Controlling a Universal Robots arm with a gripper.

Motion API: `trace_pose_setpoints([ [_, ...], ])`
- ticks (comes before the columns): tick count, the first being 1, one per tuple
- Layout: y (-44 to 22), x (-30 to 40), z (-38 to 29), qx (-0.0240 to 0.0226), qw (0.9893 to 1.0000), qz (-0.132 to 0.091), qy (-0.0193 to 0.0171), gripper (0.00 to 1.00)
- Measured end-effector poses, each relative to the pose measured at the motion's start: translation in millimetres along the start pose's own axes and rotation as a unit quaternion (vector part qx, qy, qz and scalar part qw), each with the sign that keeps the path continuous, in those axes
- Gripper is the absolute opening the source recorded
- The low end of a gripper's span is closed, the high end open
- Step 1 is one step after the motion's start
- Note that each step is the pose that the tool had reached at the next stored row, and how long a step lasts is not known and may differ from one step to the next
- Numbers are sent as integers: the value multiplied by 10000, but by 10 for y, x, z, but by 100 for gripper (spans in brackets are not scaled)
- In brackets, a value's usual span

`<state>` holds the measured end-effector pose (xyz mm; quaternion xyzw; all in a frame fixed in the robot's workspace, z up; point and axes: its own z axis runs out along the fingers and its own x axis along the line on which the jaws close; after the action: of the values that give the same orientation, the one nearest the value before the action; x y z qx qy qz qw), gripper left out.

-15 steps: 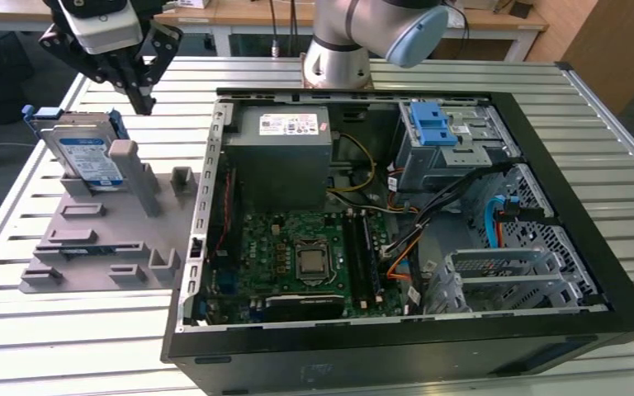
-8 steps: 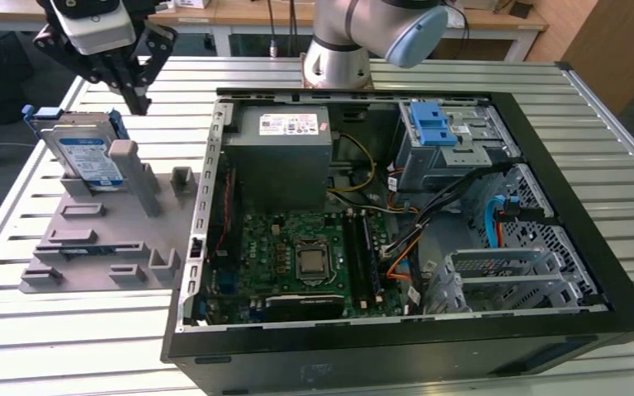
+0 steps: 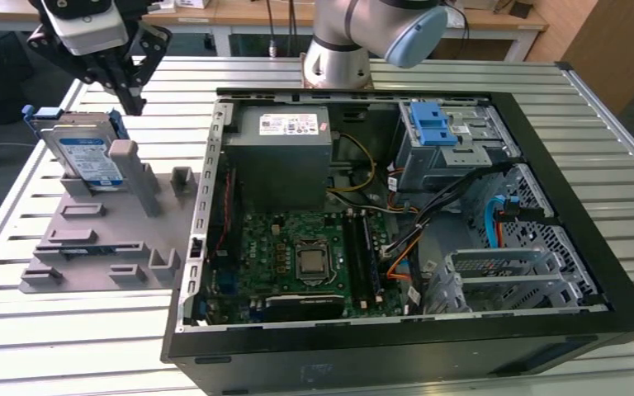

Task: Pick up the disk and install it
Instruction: 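Reach for the disk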

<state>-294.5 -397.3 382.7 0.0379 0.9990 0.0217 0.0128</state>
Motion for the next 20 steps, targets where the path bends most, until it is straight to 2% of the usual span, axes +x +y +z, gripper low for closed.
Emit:
trace_pose_setpoints([
  [20,-6,152,11,0,10000,0,4,11],
])
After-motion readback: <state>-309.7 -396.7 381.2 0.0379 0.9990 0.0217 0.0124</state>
